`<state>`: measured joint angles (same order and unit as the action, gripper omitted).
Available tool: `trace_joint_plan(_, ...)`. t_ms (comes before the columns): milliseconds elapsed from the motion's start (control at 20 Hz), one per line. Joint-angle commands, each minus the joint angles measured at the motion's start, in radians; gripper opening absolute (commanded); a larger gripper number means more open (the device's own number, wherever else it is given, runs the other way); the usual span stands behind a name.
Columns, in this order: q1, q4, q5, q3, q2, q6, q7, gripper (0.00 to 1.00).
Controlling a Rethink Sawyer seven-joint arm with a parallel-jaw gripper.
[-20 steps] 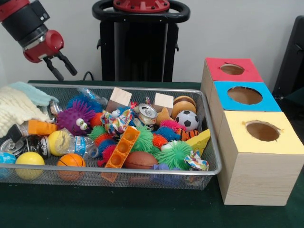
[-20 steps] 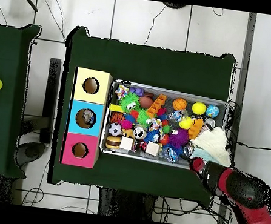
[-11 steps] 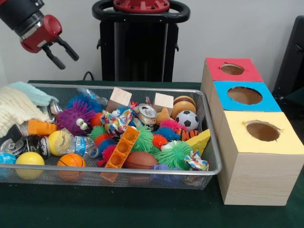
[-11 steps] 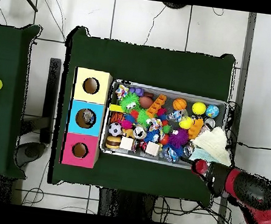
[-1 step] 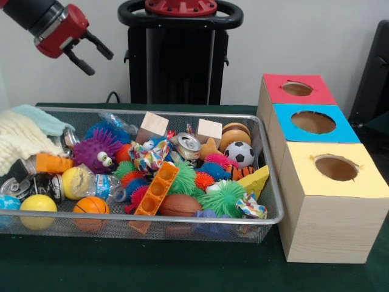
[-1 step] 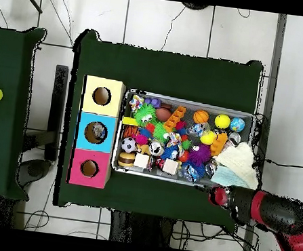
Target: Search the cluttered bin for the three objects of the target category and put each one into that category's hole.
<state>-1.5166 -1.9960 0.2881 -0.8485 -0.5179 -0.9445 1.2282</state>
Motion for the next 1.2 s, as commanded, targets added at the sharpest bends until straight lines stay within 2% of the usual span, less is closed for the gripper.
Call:
trace_joint_plan(50,-0.003,0.114,0.126,-0.105,0.124,-0.046,-0.381,1.00)
trace_joint_plan(300,-0.003,0.177,0.203,-0.091,0.202,-0.057,-0.474,1.00)
trace_joint_plan(450,-0.021,0.188,0.227,-0.105,0.216,-0.079,-0.526,1.00)
trace_joint_plan(600,-0.039,0.217,0.258,-0.131,0.259,-0.083,-0.623,1.00)
trace_joint_plan(800,-0.045,0.241,0.265,-0.143,0.266,-0.105,-0.665,1.00)
trace_joint_plan(1200,-0.056,0.247,0.257,-0.149,0.259,-0.079,-0.665,1.00)
